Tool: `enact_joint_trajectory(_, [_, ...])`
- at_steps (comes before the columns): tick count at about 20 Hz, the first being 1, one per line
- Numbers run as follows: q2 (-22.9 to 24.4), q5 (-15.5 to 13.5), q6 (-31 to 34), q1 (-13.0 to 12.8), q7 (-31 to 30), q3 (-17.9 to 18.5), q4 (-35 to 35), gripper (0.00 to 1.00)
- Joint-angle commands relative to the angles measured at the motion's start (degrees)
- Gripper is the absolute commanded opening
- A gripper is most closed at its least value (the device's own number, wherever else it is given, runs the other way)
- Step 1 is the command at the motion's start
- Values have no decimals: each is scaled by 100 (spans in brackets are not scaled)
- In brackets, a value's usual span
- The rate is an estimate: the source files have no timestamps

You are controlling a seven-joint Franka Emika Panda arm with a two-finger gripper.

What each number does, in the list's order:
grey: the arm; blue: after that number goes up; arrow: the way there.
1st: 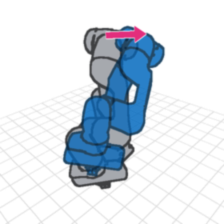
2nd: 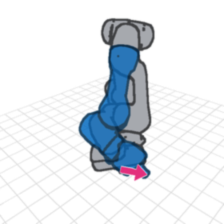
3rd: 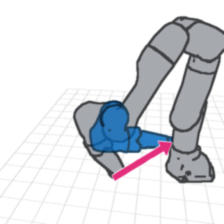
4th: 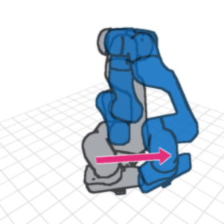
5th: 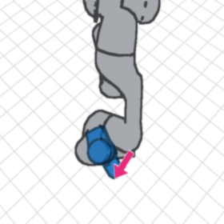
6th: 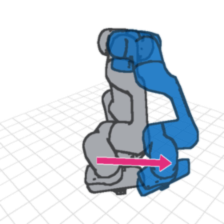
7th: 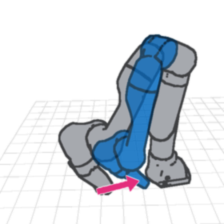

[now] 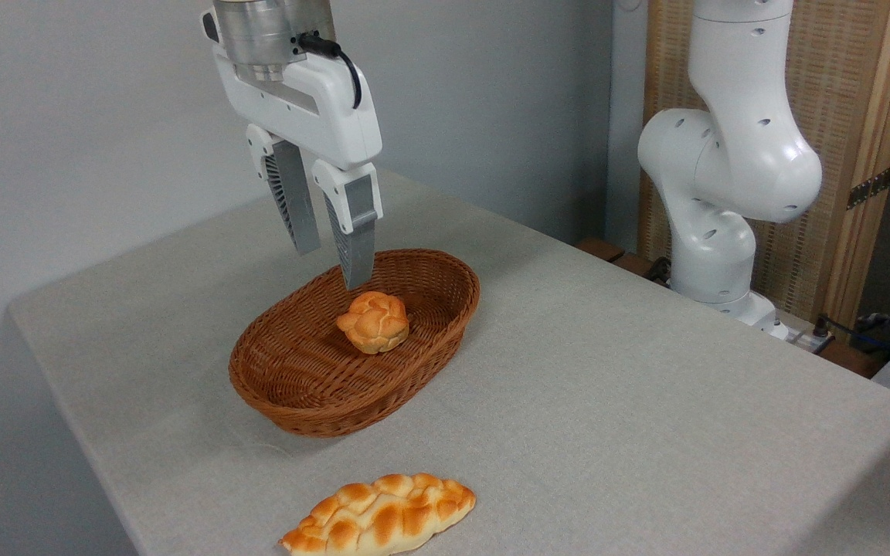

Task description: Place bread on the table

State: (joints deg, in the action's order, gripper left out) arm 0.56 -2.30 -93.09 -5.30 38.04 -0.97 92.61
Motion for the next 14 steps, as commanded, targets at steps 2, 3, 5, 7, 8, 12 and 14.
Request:
enact_joint_trajectory(2, [619, 37, -288, -41, -7, 79, 713, 100])
enact_joint_trajectory(3, [829, 37, -463, -76, 27, 105, 993, 100])
enact_joint_trajectory(5, [1093, 28, -535, -111, 45, 114, 1345, 100])
enact_joint_trajectory(7, [1278, 28, -535, -251, 45, 114, 1627, 100])
enact_joint_trajectory(8, [1306, 28, -535, -330, 45, 114, 1707, 100])
enact_joint_trajectory(12, [1341, -51, -622, -445, 19, 114, 1796, 100])
enact_joint_trajectory(14, [1341, -60, -745, -541, -7, 114, 1883, 100])
